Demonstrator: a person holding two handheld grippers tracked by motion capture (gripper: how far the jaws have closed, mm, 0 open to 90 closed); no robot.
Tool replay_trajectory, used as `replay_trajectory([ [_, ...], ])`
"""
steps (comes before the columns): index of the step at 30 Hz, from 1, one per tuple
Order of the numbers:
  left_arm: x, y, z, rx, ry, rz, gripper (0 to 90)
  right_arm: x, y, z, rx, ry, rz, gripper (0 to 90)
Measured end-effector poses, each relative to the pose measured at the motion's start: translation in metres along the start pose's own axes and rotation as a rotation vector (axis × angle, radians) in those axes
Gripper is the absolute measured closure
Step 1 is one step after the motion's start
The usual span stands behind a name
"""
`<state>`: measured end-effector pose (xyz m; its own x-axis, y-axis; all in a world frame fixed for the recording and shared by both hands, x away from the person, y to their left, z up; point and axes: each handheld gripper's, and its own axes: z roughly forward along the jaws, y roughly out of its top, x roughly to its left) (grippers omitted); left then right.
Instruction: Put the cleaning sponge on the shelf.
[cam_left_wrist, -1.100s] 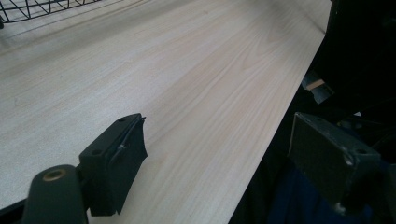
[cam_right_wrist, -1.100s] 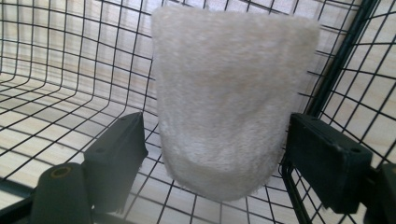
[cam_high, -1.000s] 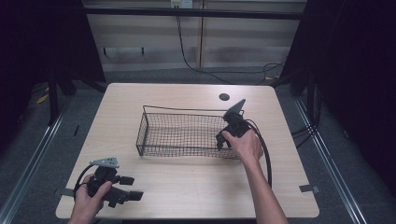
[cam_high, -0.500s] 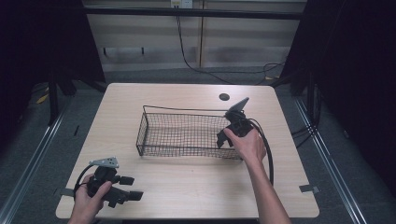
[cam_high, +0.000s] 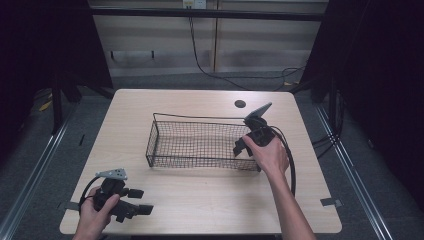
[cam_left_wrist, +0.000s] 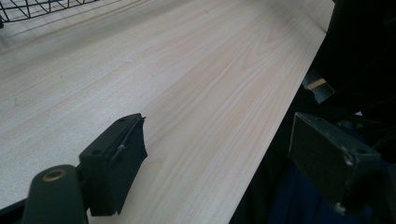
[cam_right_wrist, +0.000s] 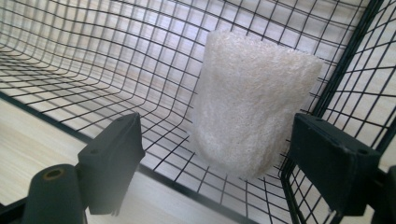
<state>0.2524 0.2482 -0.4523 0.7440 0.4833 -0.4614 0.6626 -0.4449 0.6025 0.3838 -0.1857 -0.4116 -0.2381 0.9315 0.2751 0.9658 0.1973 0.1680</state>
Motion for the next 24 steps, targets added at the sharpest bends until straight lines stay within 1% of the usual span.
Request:
replay_trajectory([
  [6,-0.001,0.000,0.001,0.003,0.001,-0.002,18.3,0.001,-0.006,-0.008,-0.039,0.027,-0.026,17.3],
  [7,-0.001,0.000,0.001,0.001,0.001,-0.003,18.3,0.002,-0.006,-0.009,-0.040,0.026,-0.025,17.4],
  [11,0.000,0.000,0.001,0.001,0.003,-0.001,18.3,0.003,-0.010,-0.013,-0.051,0.048,-0.033,18.7],
  [14,-0.001,0.000,0.001,0.001,0.004,0.000,18.3,0.003,-0.012,-0.015,-0.058,0.093,-0.032,19.1],
  [17,-0.001,0.000,0.001,0.001,0.003,0.000,18.3,0.006,-0.013,-0.016,-0.070,0.080,-0.040,19.5],
  [18,0.000,0.000,0.000,0.002,0.003,0.002,18.3,0.009,-0.016,-0.019,-0.095,0.088,-0.049,20.4],
  [19,0.000,0.000,0.000,0.001,0.005,0.002,18.3,0.010,-0.017,-0.020,-0.102,0.089,-0.054,20.8],
  [21,-0.001,0.000,0.001,0.003,0.009,0.001,18.3,0.012,-0.021,-0.024,-0.133,0.105,-0.059,22.4],
  [22,-0.001,0.000,0.001,0.004,0.016,0.003,18.3,0.012,-0.023,-0.025,-0.148,0.132,-0.059,22.7],
  [24,-0.001,0.000,0.002,0.009,0.012,0.006,18.3,0.013,-0.026,-0.026,-0.147,0.150,-0.062,22.7],
])
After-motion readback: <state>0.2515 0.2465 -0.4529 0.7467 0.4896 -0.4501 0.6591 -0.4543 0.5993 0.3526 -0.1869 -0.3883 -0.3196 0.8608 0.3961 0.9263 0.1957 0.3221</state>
